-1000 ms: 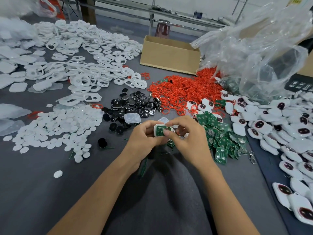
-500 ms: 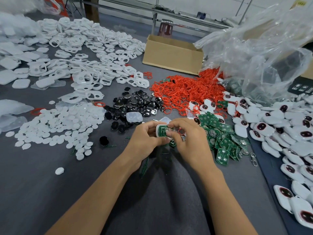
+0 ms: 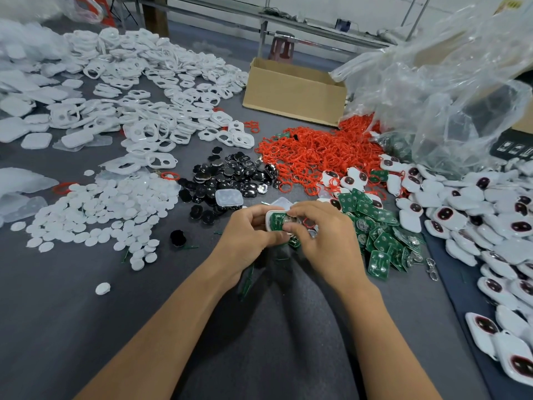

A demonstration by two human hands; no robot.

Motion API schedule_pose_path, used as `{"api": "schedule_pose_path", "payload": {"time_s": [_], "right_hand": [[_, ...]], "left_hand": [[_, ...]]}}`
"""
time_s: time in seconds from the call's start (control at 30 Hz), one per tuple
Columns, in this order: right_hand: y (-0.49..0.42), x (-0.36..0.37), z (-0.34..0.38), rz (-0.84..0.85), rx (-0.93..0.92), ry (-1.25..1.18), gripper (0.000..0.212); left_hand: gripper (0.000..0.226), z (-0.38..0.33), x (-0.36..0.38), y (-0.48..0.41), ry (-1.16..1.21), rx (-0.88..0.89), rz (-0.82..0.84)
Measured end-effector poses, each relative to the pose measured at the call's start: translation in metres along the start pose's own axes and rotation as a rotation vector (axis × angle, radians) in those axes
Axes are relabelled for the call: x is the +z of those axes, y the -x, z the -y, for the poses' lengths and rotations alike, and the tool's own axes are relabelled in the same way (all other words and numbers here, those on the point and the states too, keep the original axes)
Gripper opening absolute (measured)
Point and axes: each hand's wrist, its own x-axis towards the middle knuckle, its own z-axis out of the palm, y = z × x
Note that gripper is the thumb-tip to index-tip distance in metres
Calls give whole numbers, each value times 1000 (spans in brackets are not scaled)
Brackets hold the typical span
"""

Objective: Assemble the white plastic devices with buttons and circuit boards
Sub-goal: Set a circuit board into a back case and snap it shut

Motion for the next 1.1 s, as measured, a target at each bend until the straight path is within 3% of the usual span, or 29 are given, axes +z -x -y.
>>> {"api": "schedule_pose_path", "payload": {"time_s": [0.9, 1.1], "right_hand": [[-1, 3, 2, 32, 10, -9, 10], [0, 3, 2, 25, 6, -23, 10]], "left_hand": [[37, -1, 1, 1, 23, 4, 8], [18, -3, 2, -1, 151, -53, -3]]}}
